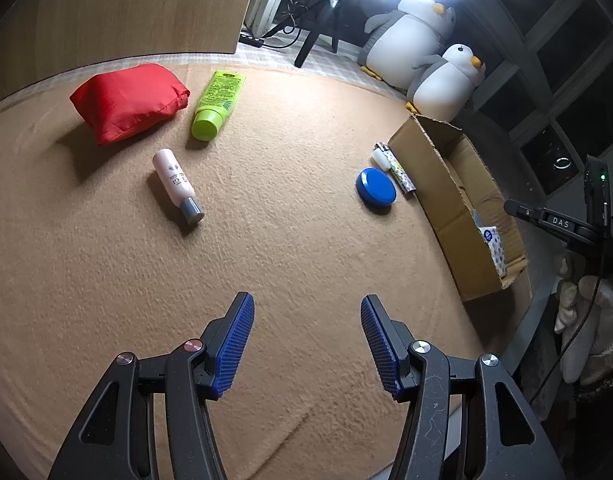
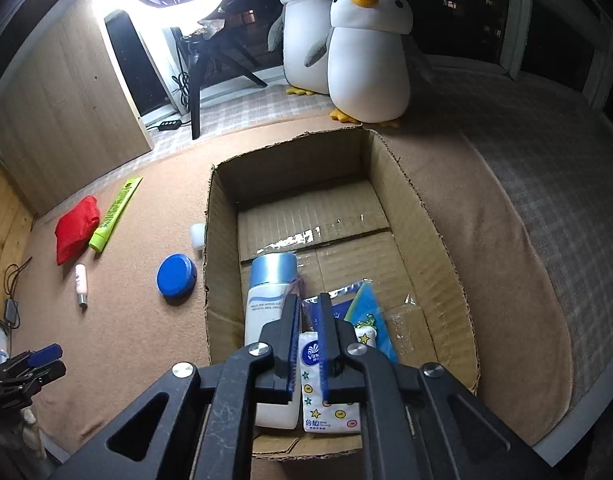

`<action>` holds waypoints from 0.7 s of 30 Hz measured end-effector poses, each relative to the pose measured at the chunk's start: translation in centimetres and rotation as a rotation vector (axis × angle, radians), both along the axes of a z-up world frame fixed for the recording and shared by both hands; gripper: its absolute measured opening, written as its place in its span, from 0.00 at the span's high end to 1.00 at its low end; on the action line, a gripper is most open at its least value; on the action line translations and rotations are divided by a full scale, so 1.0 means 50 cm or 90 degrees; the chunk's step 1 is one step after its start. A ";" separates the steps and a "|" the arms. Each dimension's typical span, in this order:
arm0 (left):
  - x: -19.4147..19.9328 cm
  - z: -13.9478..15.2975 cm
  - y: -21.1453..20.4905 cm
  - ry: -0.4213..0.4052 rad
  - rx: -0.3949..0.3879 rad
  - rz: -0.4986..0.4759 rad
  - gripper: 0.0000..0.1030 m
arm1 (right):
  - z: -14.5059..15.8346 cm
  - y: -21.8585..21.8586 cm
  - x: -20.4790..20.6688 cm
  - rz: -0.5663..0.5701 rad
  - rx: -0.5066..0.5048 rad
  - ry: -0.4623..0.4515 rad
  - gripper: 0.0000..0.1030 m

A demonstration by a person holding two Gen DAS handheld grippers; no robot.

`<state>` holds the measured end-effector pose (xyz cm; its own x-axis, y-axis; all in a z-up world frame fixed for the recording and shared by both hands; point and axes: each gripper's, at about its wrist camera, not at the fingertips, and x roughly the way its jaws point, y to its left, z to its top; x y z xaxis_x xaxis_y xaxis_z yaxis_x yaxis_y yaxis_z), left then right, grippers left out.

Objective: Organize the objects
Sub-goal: 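Lift the rubber band into the box and open the right gripper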

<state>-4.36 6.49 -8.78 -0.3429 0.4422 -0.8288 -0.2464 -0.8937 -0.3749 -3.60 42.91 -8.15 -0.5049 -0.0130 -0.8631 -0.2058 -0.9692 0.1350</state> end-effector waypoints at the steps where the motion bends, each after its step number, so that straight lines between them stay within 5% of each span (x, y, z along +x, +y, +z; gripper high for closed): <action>1: 0.000 0.000 -0.001 0.000 0.000 0.000 0.42 | 0.001 -0.002 0.000 0.000 0.001 0.000 0.86; 21: 0.004 -0.004 -0.073 -0.004 -0.009 0.042 0.42 | 0.037 -0.127 -0.002 0.069 -0.062 0.039 0.70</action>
